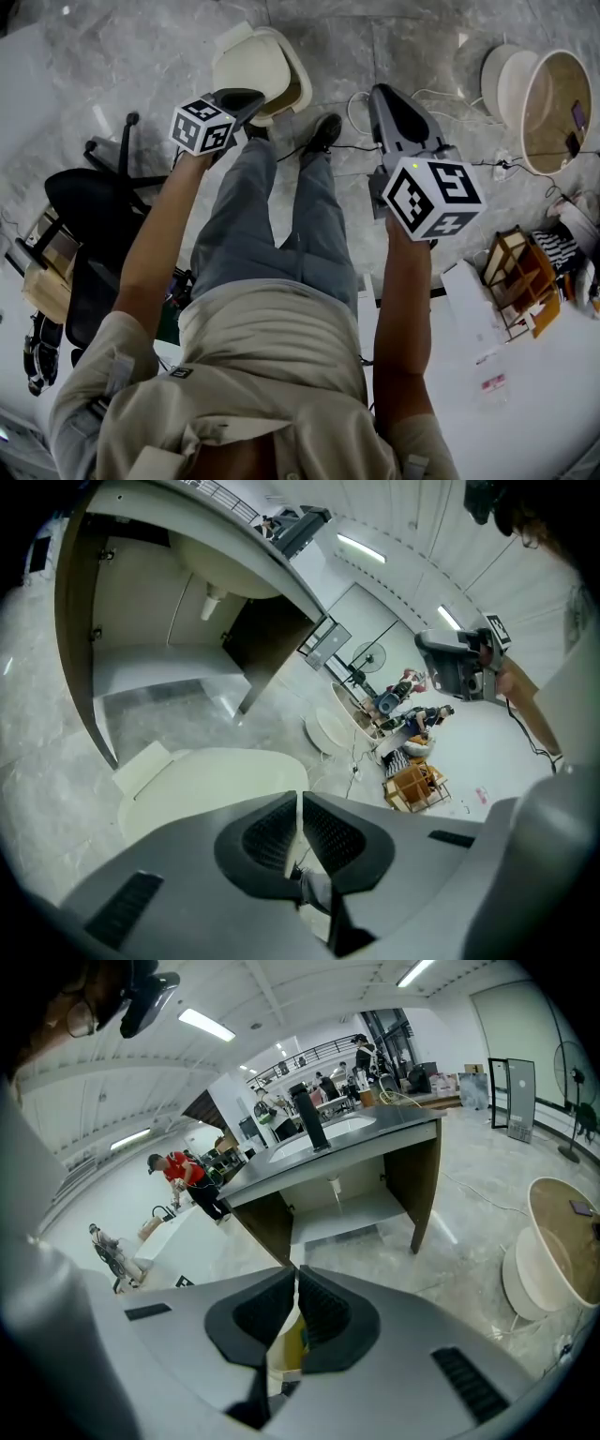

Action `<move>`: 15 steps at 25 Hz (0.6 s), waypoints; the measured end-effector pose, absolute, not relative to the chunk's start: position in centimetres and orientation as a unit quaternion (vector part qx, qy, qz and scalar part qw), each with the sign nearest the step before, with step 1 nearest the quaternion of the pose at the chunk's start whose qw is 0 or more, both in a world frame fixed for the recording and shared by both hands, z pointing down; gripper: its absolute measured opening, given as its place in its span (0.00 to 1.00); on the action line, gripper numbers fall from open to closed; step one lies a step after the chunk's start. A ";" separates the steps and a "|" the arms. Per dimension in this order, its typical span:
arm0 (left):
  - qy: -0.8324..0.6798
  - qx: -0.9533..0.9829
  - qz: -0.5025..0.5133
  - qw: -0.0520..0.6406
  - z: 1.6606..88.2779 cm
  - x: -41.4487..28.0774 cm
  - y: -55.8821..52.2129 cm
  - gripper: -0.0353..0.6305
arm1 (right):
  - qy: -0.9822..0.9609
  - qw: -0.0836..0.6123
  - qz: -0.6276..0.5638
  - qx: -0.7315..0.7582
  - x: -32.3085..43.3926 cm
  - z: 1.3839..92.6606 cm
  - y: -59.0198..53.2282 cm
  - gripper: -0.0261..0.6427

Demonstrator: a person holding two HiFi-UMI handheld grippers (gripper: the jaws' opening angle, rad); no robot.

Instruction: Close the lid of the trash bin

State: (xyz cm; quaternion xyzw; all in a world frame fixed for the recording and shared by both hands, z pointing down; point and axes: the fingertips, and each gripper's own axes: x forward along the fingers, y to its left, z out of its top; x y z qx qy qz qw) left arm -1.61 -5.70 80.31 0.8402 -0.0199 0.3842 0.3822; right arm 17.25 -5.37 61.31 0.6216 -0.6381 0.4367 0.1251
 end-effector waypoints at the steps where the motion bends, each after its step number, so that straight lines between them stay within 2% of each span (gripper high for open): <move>1: -0.018 0.838 0.386 0.384 80.7 -1.6 -5.3 0.08 | -0.638 0.126 0.438 0.621 17.3 61.5 -5.3 0.08; 15: -0.004 0.820 0.417 0.391 84.1 -1.0 -2.7 0.08 | -0.630 0.127 0.453 0.618 18.4 63.8 -4.4 0.08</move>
